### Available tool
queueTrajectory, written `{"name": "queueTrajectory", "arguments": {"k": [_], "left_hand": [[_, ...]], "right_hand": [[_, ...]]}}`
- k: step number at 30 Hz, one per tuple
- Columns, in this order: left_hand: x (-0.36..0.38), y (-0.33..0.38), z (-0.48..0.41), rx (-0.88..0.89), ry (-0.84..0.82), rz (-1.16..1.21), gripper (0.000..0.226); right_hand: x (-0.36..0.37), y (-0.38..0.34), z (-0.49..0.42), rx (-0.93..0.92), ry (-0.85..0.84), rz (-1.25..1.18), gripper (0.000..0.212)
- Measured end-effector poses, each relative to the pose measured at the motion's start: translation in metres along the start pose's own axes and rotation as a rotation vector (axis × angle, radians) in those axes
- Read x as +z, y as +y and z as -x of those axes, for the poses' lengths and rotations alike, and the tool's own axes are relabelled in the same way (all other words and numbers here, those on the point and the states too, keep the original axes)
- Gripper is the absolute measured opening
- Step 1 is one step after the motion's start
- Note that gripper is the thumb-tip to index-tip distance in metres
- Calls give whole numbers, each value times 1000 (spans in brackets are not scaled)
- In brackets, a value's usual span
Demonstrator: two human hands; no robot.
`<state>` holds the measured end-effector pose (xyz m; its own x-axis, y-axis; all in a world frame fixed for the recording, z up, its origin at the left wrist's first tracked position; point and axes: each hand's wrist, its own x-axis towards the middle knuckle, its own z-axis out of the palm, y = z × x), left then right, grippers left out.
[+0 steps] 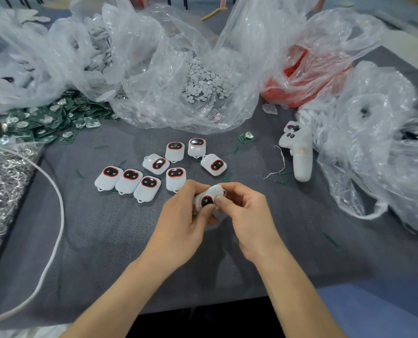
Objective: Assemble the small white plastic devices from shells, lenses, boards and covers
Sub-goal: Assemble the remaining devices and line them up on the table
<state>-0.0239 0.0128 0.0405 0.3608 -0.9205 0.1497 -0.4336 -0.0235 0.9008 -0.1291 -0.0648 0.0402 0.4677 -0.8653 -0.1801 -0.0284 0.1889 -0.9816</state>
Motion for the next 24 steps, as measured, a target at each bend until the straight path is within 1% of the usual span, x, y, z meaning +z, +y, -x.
{"name": "queueTrajectory", "arguments": {"k": [3, 7, 9, 14, 20, 24], "left_hand": [[-5, -3, 1, -9, -41, 34, 18], [-1, -3, -2, -115, -51, 149, 19], [1, -6, -1, -112, -49, 119, 21], [0, -12, -1, -70, -59, 49, 38], [2, -14, 0, -53, -81, 12, 34], [5, -17, 1, -7, -77, -62, 30]], "right_hand": [[-5, -1, 1, 33, -76, -10, 23], [-12, -3, -1, 32, -93, 34, 18], [-14, -2, -1, 52, -74, 21, 17], [-16, 1, 0, 78, -32, -25, 15], [-16, 2, -2, 94, -23, -25, 18], [-13, 5, -3, 79, 0, 93, 20]]}}
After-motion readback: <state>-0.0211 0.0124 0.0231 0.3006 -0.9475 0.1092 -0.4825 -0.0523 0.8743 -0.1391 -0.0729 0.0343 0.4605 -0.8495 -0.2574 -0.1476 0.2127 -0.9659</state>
